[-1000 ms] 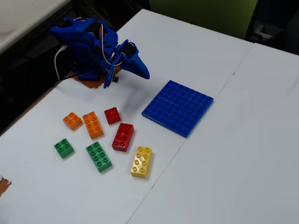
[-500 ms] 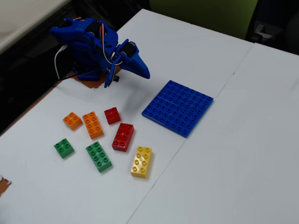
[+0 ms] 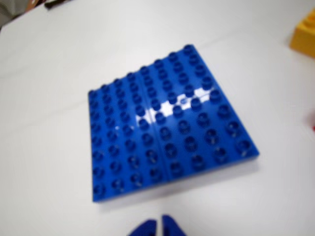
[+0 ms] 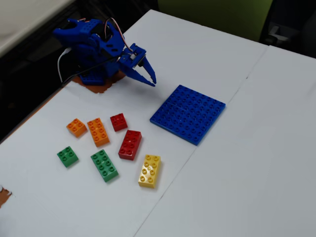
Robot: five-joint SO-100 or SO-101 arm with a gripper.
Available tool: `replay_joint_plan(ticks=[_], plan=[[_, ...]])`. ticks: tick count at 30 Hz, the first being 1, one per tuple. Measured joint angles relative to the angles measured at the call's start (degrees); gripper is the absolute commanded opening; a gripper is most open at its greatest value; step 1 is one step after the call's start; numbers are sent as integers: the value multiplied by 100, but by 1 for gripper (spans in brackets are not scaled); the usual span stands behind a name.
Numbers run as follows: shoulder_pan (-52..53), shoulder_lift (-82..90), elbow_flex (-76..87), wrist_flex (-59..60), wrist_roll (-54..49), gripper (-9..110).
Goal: Pick up the 2x4 green block and go up the 8x8 blue block.
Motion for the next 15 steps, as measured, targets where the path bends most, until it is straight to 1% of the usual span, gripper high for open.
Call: replay_joint_plan(ticks=[2,6,12,15], plan=[[0,0,0,105,-668,2],[255,0,-62,457,-1626,3],[589,0,-422,756,-2426,3],[791,-615,-976,984,-2689,3]])
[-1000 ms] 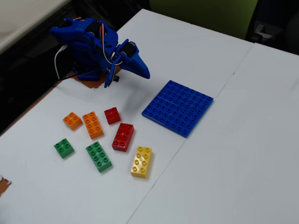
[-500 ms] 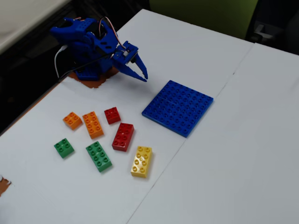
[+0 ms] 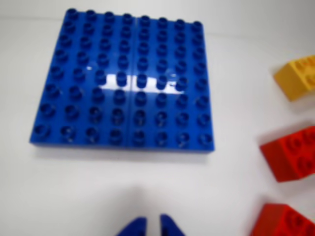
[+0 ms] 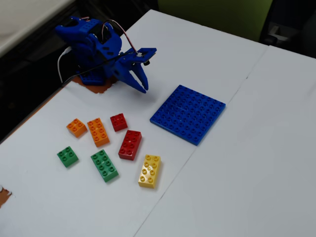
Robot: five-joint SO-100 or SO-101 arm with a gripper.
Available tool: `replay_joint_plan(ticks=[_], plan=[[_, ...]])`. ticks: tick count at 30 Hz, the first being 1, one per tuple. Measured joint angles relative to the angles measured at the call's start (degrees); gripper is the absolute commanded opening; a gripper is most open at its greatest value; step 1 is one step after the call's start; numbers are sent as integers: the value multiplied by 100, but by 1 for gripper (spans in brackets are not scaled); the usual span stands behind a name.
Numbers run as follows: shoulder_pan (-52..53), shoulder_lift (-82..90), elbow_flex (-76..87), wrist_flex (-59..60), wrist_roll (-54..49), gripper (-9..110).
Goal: Pick up the 2x4 green block and go up the 8x8 blue block.
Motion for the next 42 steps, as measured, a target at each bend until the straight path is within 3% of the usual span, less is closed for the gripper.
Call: replay_joint_plan(ticks=[7,13,22,33,42], plan=[[747,-3305,-3182,1274,-264,5],[1714,-5651,-4939,1327,-510,6],[3120,-8640,-8253,2461,-2004,12],[4113,-10116,-8604,1020,-3103,18],[4570,-10644,-8736,369,-2971,21]])
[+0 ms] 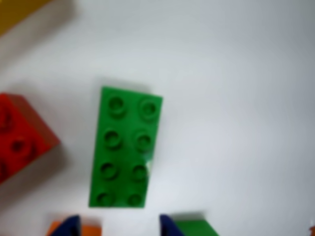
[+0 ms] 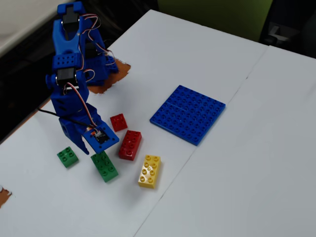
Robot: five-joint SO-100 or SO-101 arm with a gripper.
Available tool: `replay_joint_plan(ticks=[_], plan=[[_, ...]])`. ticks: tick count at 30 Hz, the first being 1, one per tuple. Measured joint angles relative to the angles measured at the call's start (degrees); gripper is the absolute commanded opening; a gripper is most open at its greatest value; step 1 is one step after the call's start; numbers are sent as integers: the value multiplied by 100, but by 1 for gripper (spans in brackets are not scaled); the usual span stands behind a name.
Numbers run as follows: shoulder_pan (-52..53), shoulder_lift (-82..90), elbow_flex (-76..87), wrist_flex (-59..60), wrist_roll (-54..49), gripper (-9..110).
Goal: Pick up the 2x4 green block and go up the 8x8 blue block.
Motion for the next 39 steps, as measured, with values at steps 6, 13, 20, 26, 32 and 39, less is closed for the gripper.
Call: replay_joint_plan(ticks=[6,13,20,26,32,39], plan=[[79,-475,-492,-62,475,25],[79,-756,-589,-334,896,25],[-26,-1055,-598,-738,1310,25],[-141,-1187,-598,-1046,1635,21],[-202,-1301,-598,-1160,1793,19],[-246,-1345,-598,-1187,1969,9]])
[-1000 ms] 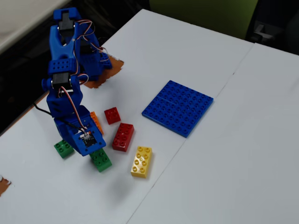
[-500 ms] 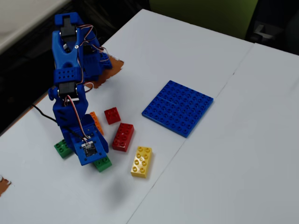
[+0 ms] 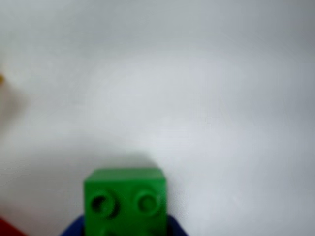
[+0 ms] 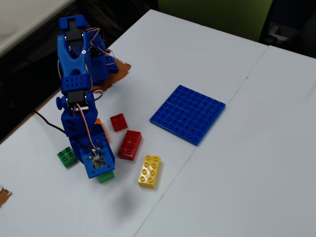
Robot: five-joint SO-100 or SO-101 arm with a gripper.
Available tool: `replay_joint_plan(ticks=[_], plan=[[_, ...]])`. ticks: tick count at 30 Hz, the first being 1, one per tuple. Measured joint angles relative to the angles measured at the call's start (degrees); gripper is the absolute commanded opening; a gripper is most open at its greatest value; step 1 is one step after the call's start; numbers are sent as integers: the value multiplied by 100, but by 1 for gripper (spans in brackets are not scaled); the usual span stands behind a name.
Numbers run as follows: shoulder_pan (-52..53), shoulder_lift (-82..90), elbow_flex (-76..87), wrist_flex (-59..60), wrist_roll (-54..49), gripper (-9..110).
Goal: Pick up the 2x4 green block and go up the 8x8 blue block.
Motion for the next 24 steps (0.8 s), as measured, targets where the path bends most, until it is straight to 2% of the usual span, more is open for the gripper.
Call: replay_joint_plan(ticks=[4,12,17,24], plan=[[-18,79,0,334,0,8],[-334,1591,0,2215,176,7],[-1037,2892,0,3322,870,7],[-2707,3480,-378,3524,2109,6]])
